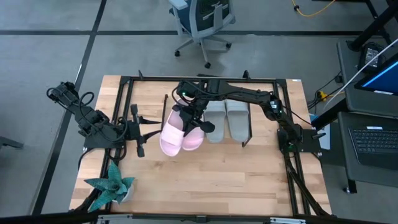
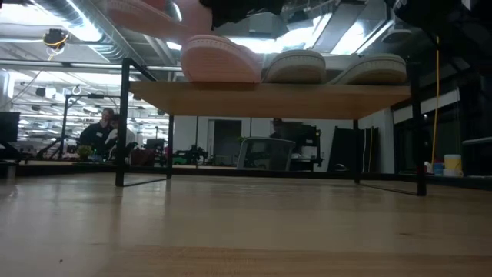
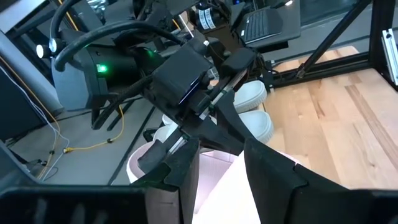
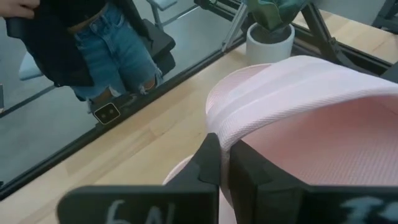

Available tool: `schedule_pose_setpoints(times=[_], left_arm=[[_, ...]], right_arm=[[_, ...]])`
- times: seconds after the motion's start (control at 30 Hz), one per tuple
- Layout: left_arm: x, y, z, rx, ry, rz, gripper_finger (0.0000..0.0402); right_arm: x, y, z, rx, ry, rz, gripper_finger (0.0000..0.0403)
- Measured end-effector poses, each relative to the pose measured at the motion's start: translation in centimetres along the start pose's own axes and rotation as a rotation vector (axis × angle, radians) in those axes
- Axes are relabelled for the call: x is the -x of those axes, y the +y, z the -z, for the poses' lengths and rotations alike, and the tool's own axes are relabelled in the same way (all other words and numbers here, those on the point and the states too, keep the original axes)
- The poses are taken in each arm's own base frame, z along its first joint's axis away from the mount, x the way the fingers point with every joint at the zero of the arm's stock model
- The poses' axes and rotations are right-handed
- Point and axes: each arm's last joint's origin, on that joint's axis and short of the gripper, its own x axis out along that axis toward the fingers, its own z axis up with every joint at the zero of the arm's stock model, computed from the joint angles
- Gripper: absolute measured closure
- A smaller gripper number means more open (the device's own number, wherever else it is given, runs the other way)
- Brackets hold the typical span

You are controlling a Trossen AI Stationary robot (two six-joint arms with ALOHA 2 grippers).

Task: Pick and place slides into the shelf
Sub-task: Put the pink slide on the shelf

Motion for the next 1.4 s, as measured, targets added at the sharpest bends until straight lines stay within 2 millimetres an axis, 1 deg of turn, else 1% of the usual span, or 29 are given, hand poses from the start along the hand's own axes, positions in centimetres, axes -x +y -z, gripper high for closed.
schedule_pose_setpoints(times=[0.23,0.37,0.53,0.67,0.77,0.93,1.03,1.17,1.4], left_arm=[[0.0,0.0,0.0,0.000,0.000,0.002,0.0282],[0.0,0.0,0.0,-0.001,0.000,0.003,0.0282],[0.0,0.0,0.0,-0.004,0.000,0.003,0.0282],[0.0,0.0,0.0,-0.003,0.000,0.003,0.0282],[0.0,0.0,0.0,-0.003,0.000,0.003,0.0282],[0.0,0.0,0.0,-0.002,0.000,0.003,0.0282],[0.0,0.0,0.0,-0.003,0.000,0.003,0.0282],[0.0,0.0,0.0,-0.003,0.000,0.003,0.0282],[0.0,0.0,0.0,-0.004,0.000,0.003,0.0282]], right_arm=[[0.4,-0.2,-0.4,0.021,-0.009,0.026,0.0388],[0.5,-0.3,-0.4,-0.073,-0.012,0.040,0.0384],[1.0,-0.7,-0.1,-0.158,-0.017,0.053,0.0339],[1.1,-1.0,-0.1,-0.192,-0.005,0.100,0.0318],[1.1,-1.2,-0.1,-0.187,0.025,0.159,0.0306],[1.5,-1.2,-0.5,-0.162,0.006,0.181,0.0284],[2.2,-0.9,-1.0,-0.146,-0.008,0.193,0.0272],[3.3,-0.2,-2.2,-0.097,-0.040,0.229,0.0258],[5.8,1.3,-4.1,-0.033,-0.087,0.279,0.0250]])
